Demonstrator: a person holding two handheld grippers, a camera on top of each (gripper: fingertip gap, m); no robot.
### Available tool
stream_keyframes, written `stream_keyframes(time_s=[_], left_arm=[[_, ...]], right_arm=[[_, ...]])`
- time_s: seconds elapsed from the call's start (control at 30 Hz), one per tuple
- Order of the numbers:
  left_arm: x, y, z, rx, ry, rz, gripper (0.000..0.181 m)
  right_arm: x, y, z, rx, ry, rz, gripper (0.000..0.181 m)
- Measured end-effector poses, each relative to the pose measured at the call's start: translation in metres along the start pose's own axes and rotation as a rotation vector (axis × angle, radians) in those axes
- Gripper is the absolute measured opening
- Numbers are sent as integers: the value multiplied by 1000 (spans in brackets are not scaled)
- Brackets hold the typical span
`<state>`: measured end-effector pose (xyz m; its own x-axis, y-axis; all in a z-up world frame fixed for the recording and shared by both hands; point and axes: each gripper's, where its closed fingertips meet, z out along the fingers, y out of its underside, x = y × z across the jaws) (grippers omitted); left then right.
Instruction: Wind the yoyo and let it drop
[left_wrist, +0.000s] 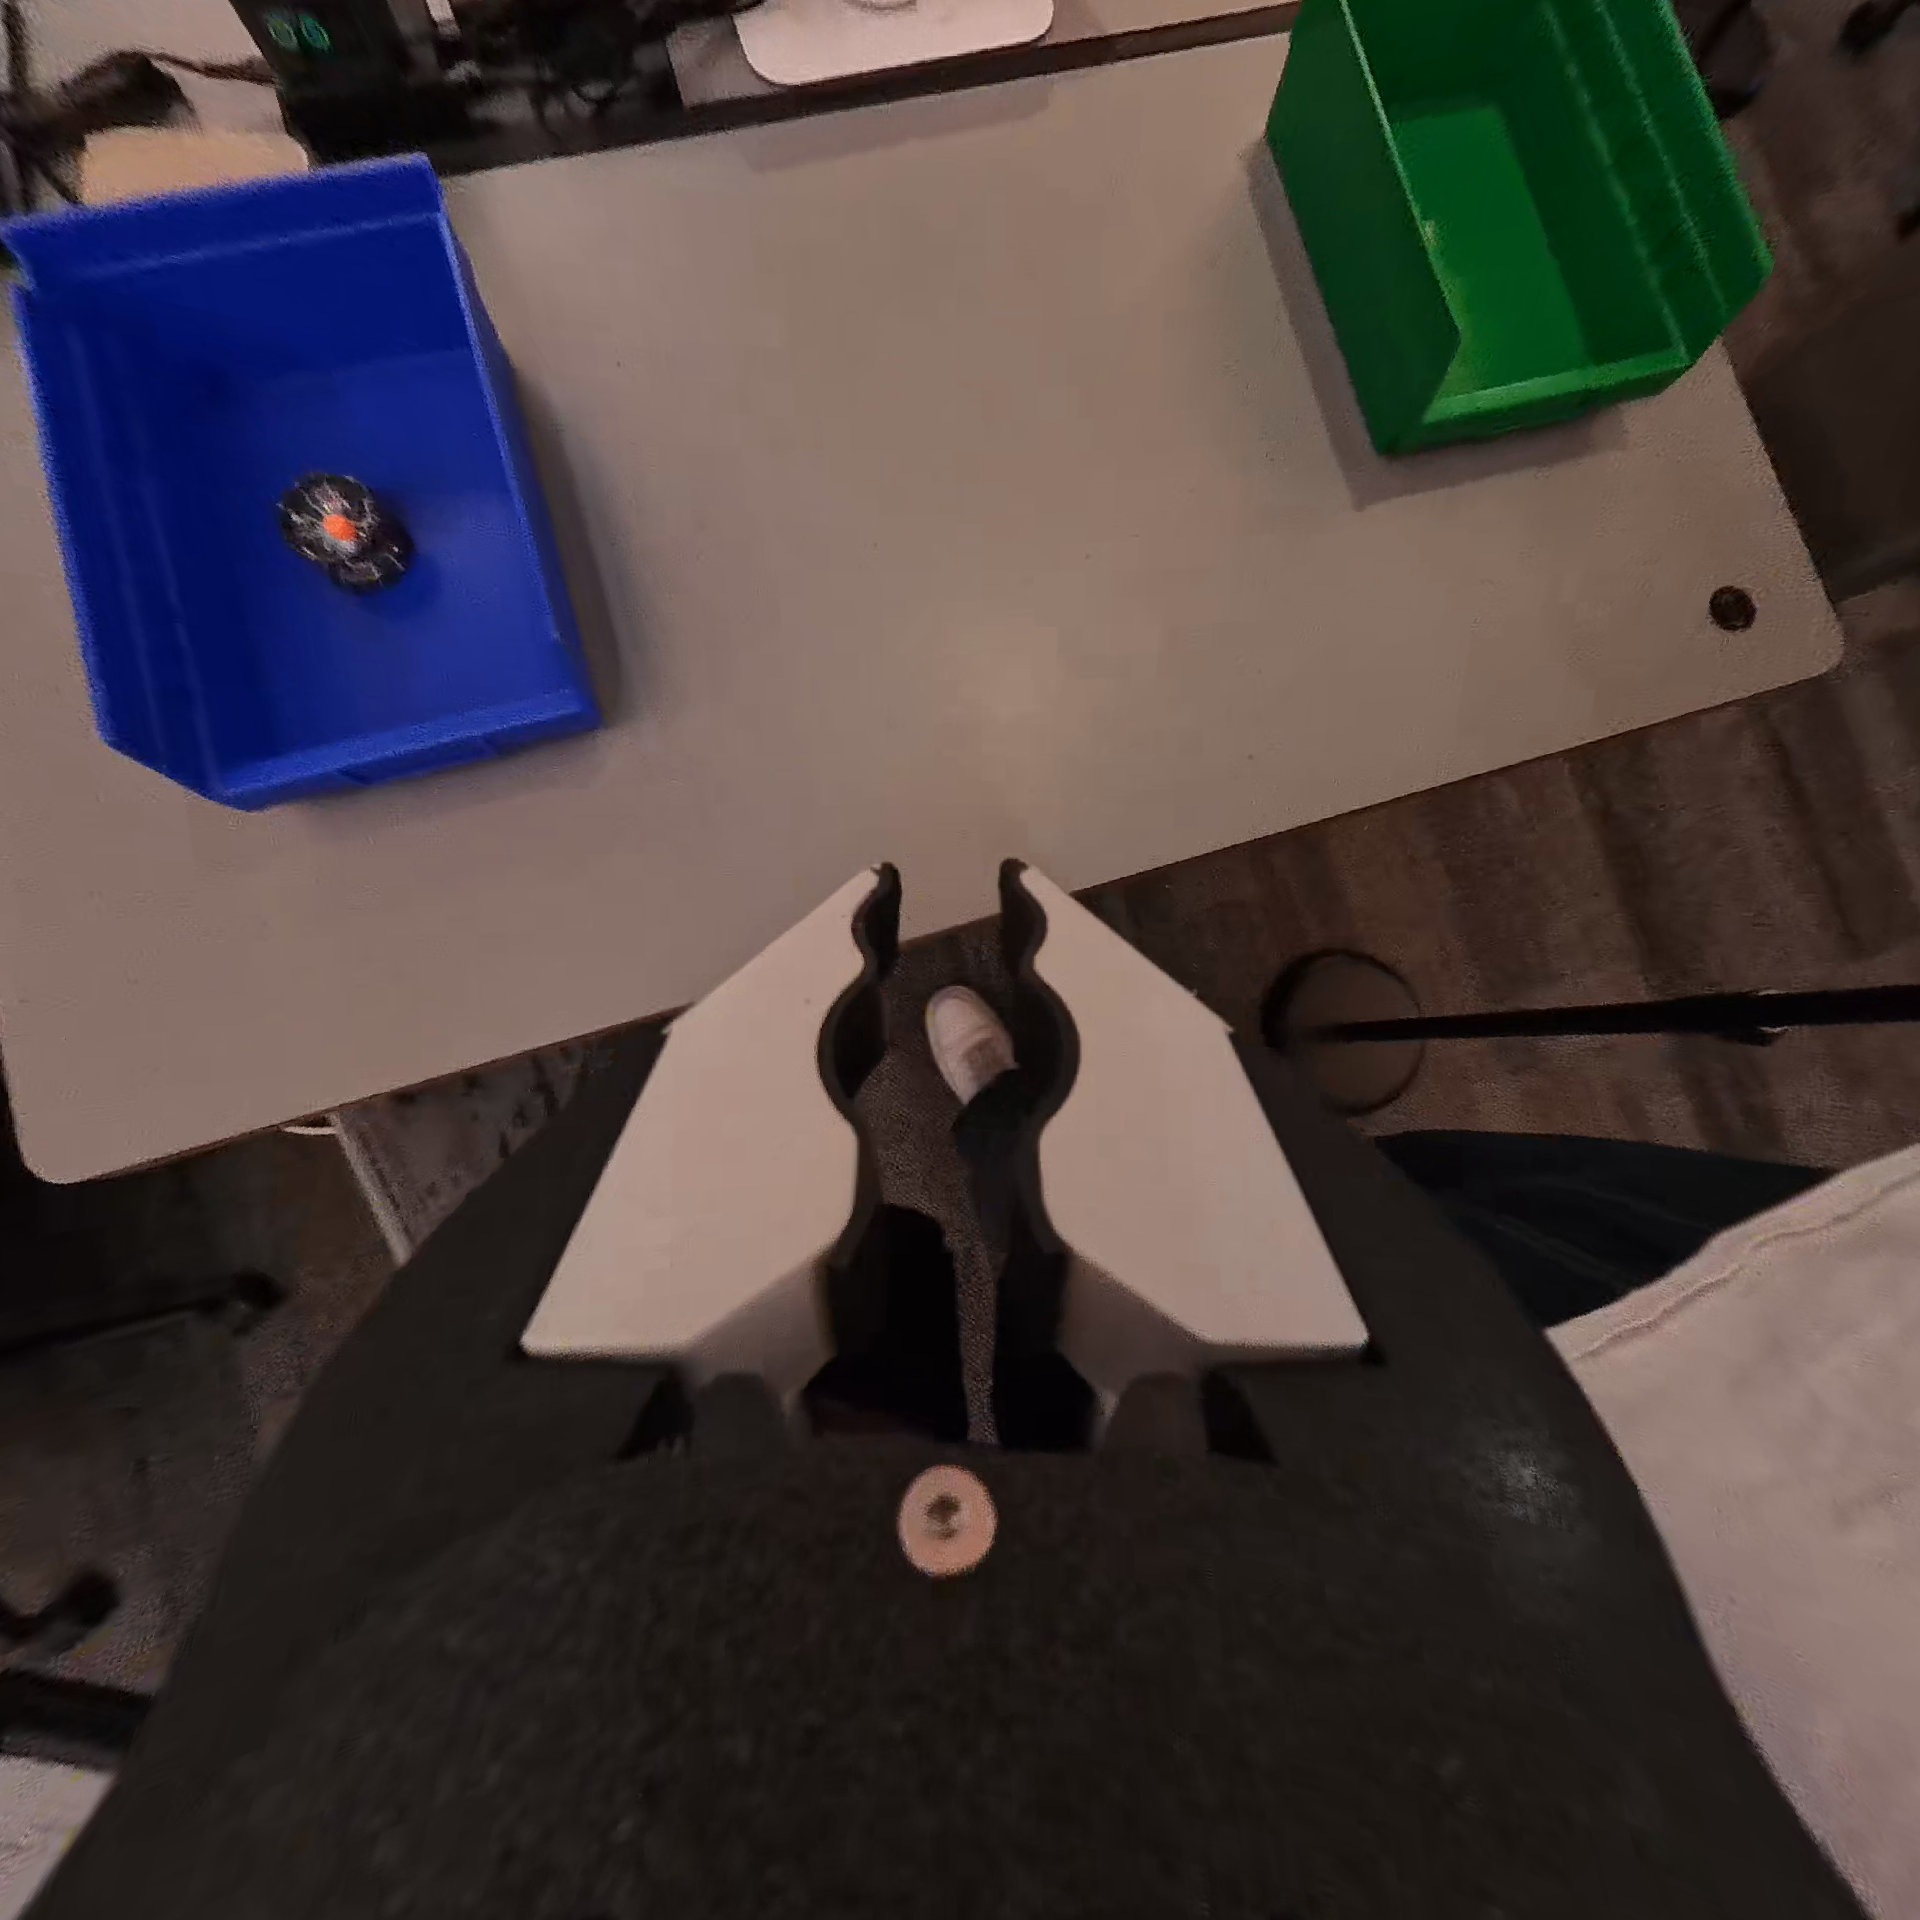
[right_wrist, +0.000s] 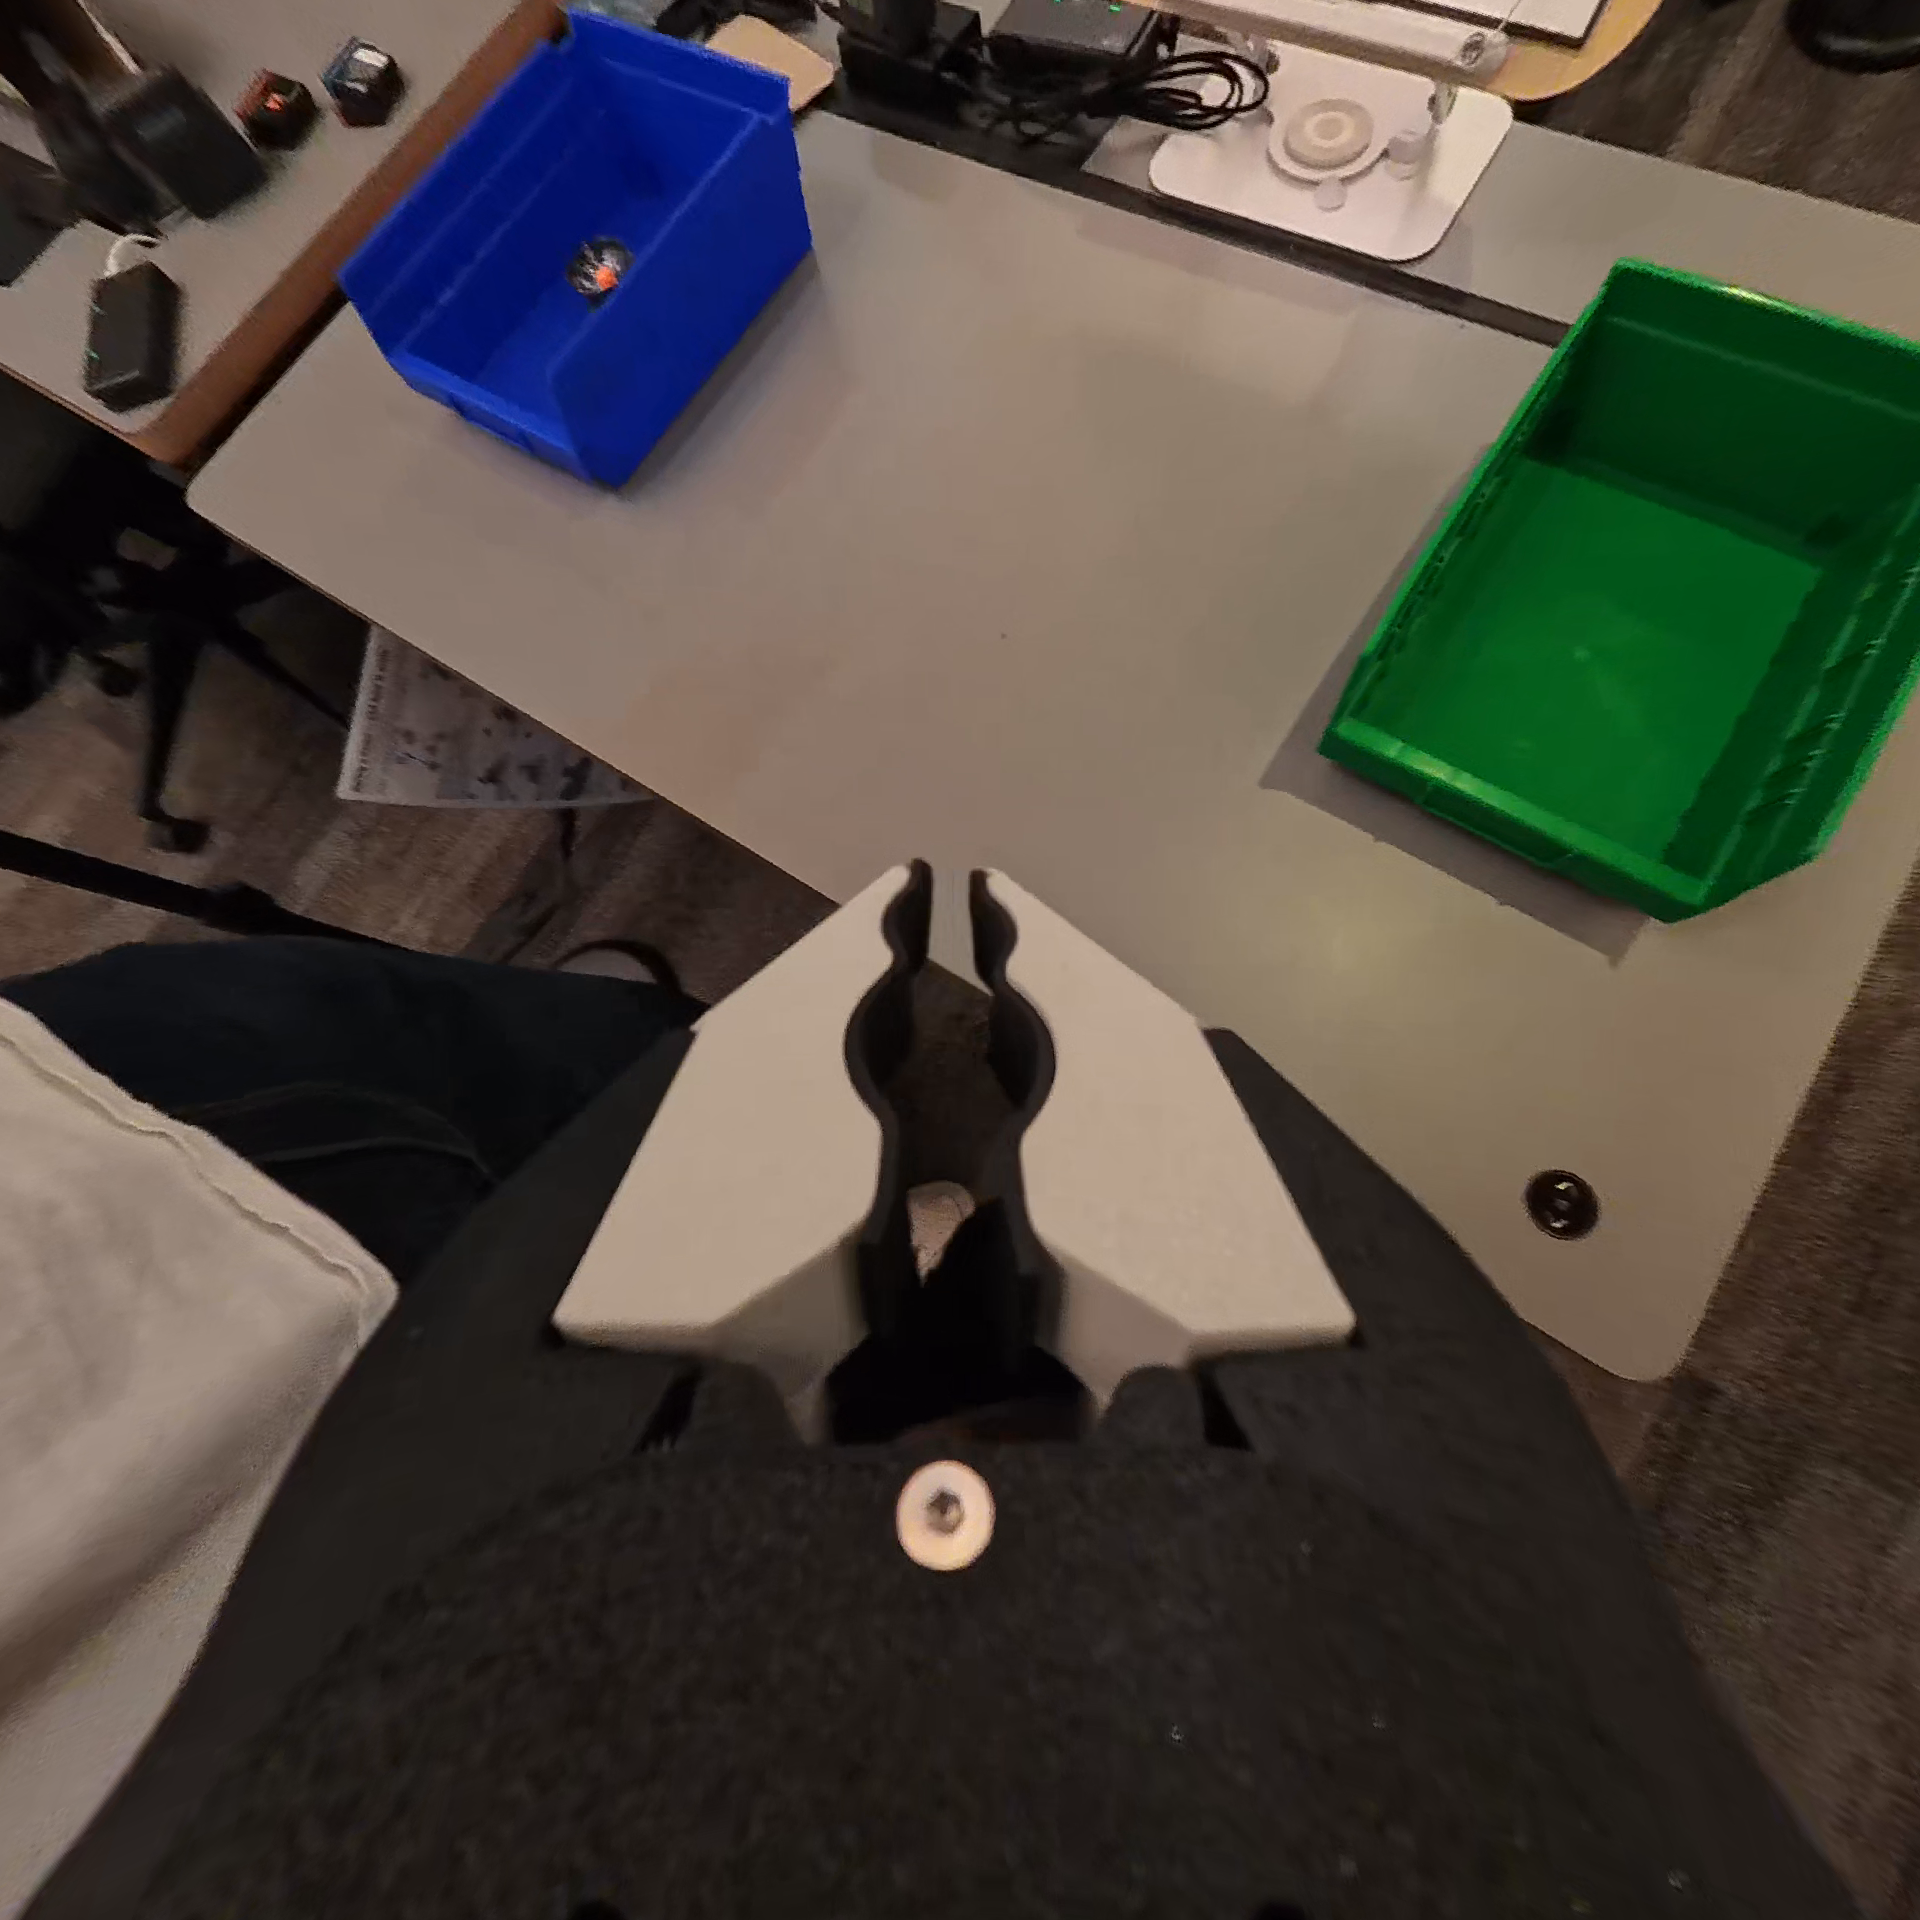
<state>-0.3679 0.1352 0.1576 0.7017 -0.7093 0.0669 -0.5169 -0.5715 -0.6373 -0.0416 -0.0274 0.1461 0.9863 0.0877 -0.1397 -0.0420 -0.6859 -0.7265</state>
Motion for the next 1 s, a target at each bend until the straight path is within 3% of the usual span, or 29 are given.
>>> stream_keyframes(time_s=[0.17, 0.27, 0.33, 0.4, 0.5, 0.7, 0.8, 0.9, 1.0], left_arm=[[-19, 0, 6, -21, -31, -10, 28], [-25, -13, 0, 31, -20, 13, 54], [-26, -17, -1, 35, -9, 34, 62], [-36, -18, 0, 28, -66, 67, 87], [-43, -17, 1, 39, -125, 135, 73], [-45, -4, 12, -58, -62, 89, 77], [-58, -3, 26, -133, -37, 86, 75], [-86, -8, 52, -232, 6, 57, 80], [-135, -25, 93, -264, -16, 79, 80]], right_arm=[[-19, 4, 1, 21, -199, 203, 14], [-12, -4, -4, 82, -179, 184, 18], [-8, -5, -4, 72, -181, 186, 34], [0, -9, -7, 89, -166, 223, 39], [10, -13, -8, 133, -112, 195, 46], [33, 8, 2, 33, 43, 128, 59], [38, 16, 4, -17, 79, 104, 57], [42, 18, 13, -44, 81, 151, 59], [40, 23, 32, -132, 44, 218, 64]])
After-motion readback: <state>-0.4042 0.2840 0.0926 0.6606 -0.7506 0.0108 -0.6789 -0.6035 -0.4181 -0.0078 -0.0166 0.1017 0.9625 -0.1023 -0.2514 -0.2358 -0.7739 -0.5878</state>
